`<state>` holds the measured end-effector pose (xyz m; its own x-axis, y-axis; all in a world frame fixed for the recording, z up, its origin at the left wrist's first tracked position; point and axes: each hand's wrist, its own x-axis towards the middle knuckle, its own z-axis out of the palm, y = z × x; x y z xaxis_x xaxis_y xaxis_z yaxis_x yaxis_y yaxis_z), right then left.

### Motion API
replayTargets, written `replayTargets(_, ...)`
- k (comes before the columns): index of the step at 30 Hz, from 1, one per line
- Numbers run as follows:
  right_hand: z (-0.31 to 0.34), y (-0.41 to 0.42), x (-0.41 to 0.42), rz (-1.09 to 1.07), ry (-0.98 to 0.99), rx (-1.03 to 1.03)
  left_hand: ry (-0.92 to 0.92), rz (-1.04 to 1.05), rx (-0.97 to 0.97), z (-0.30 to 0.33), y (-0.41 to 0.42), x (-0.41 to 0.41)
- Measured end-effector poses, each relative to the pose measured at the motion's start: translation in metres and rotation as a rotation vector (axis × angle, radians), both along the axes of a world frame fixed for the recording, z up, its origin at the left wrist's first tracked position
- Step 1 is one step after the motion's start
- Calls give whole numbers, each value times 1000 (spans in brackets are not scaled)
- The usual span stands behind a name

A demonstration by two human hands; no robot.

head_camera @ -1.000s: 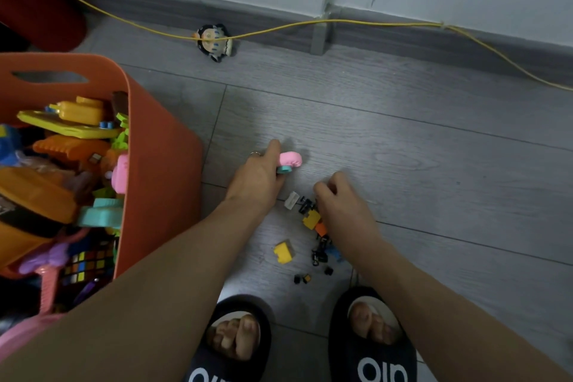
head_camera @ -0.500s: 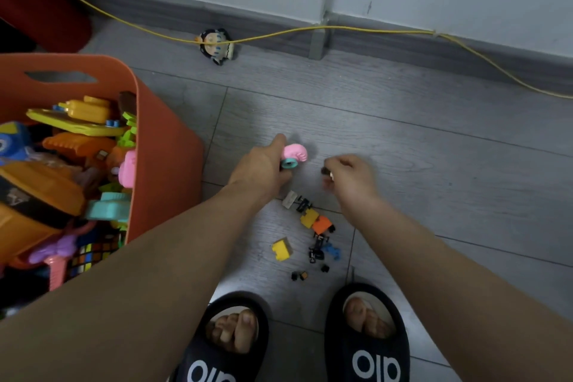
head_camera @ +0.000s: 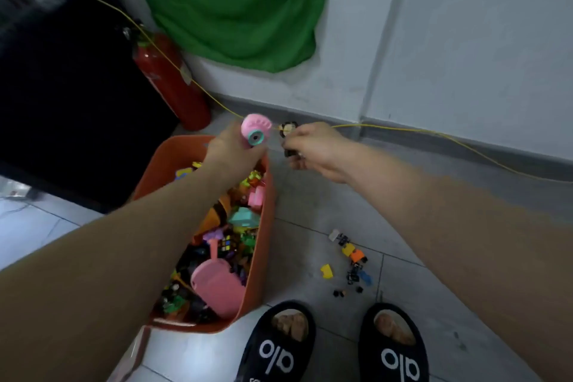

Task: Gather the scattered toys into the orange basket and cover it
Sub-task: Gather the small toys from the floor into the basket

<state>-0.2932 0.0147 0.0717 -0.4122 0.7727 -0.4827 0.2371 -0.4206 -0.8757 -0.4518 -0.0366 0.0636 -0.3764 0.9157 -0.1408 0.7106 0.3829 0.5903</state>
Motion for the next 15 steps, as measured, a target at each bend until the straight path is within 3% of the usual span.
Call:
replayTargets(4,29,-26,-56,192,-139,200,36,154,-194,11,-42,-59)
replayTargets(7,35,-45,-75,312,-155,179,-34,256,-285,12,-58,-72)
replayTargets(10,30,-52,-64,479,-357,336,21,178,-344,5,-64,-74)
replayTargets(15,21,-39,8,567,-706,468,220,-76,-241,14,-53,-37)
